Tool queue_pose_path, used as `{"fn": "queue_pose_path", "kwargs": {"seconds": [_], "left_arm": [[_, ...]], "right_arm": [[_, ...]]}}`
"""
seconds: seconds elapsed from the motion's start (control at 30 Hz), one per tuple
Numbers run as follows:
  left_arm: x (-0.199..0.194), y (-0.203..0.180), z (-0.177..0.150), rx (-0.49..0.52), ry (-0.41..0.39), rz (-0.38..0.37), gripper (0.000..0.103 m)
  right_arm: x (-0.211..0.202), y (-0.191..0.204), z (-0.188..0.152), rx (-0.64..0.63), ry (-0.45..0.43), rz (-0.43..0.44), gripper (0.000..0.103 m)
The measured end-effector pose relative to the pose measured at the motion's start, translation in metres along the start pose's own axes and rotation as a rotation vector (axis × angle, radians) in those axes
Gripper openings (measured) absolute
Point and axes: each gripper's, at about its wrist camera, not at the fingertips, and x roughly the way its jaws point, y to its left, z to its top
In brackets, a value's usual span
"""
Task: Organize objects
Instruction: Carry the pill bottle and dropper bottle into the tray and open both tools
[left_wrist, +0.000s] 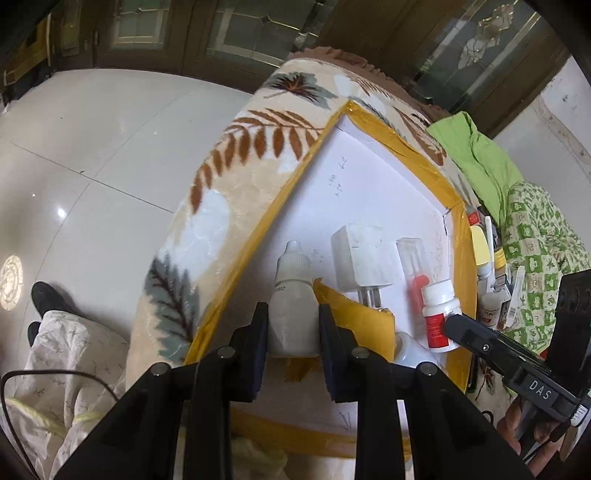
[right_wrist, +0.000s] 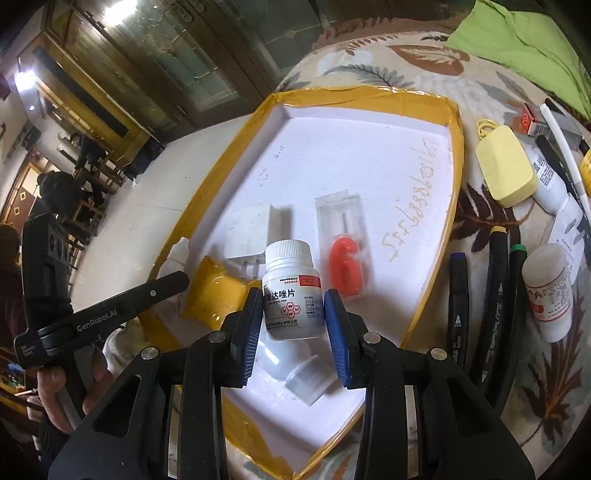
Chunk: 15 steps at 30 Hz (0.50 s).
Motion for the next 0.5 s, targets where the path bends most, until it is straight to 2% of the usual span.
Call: {"fn": "queue_pose_path", "kwargs": {"seconds": [0.13,0.2,0.5], "left_arm": [[0.011,-0.005,0.01,0.032,-0.008,0.04,0.025],[0.011,-0.007,0.011,0.047,-0.018,0.009,0.025],[0.015,-0.022,0.005,0.141,-0.034,0.049,0.025]], "right_arm": [[0.005,0.003,0.006,-0.03,-0.001,-0.029,0.034],[0.011,0.004,0.007,-0.037,0.017,-0.026,0.034],[0.02,0.021,-0.005,-0.136,0.034,-0.114,0.034]]}}
